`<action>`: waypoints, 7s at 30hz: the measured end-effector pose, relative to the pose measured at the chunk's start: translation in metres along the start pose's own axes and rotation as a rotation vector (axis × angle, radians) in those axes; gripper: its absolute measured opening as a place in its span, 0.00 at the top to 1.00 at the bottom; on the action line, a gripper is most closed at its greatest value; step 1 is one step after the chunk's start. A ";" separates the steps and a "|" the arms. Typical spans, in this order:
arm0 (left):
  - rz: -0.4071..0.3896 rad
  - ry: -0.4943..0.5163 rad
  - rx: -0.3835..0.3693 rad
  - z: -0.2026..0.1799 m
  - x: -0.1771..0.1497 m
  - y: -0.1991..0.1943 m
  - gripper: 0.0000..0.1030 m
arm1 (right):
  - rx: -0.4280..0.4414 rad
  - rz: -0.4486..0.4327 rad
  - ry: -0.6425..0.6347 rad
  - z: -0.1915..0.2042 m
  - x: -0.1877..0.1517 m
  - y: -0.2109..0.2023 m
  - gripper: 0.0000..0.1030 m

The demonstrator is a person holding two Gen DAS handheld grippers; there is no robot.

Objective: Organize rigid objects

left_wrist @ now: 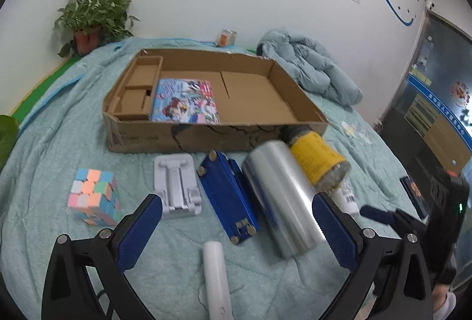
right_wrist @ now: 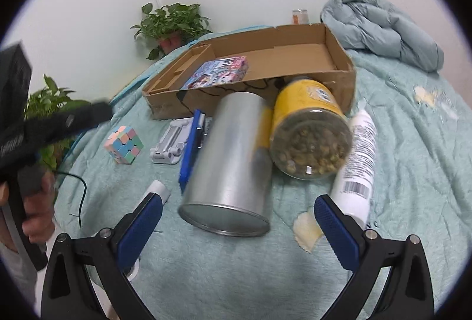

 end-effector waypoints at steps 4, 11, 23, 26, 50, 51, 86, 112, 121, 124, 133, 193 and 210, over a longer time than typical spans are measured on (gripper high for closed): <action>0.077 -0.026 -0.100 -0.005 -0.012 0.006 0.01 | 0.085 0.036 0.072 -0.009 0.008 0.004 0.00; 0.087 -0.058 -0.134 -0.004 -0.022 0.002 0.01 | 0.109 0.126 0.034 0.014 0.017 0.031 0.07; 0.204 -0.167 -0.327 -0.008 -0.047 0.012 0.01 | 0.006 0.262 -0.019 0.025 -0.015 0.026 0.21; 0.272 -0.232 -0.423 -0.016 -0.057 0.022 0.01 | 0.066 0.325 -0.030 0.026 -0.032 0.008 0.19; 0.466 -0.218 -0.310 -0.025 -0.071 0.087 0.20 | 0.400 0.362 0.185 0.005 -0.035 0.046 0.15; 0.469 -0.219 -0.309 -0.025 -0.071 0.087 0.20 | 0.396 0.359 0.182 0.006 -0.034 0.047 0.15; 0.045 -0.026 -0.340 -0.034 0.074 -0.049 0.24 | 0.185 -0.016 -0.076 0.080 0.104 -0.021 0.15; 0.127 -0.010 -0.308 -0.017 0.250 0.005 0.24 | 0.183 0.087 -0.117 0.062 0.233 0.026 0.15; 0.243 -0.081 -0.321 0.008 0.245 0.094 0.24 | 0.175 0.203 -0.049 0.036 0.236 0.086 0.15; 0.294 -0.107 -0.327 0.020 0.236 0.133 0.24 | 0.175 0.253 -0.032 0.027 0.233 0.107 0.15; 0.397 -0.240 -0.366 0.050 0.219 0.217 0.25 | 0.190 0.384 0.050 -0.005 0.214 0.164 0.15; 0.057 -0.147 -0.016 0.036 0.048 0.028 0.02 | -0.094 0.277 0.118 -0.060 0.084 0.053 0.25; 0.322 -0.192 -0.435 -0.031 0.067 0.134 0.03 | 0.095 0.306 0.152 -0.064 0.068 0.060 0.46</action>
Point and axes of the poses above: each gripper's, at about its wrist camera, not at the fingertips, and y roughly the way its jaws point, z to its left, x to its top, the point moved 2 cm from there along y, roughly the way its jaws point, and after that the axes turned 2 degrees about -y, right-handed, at the moved point
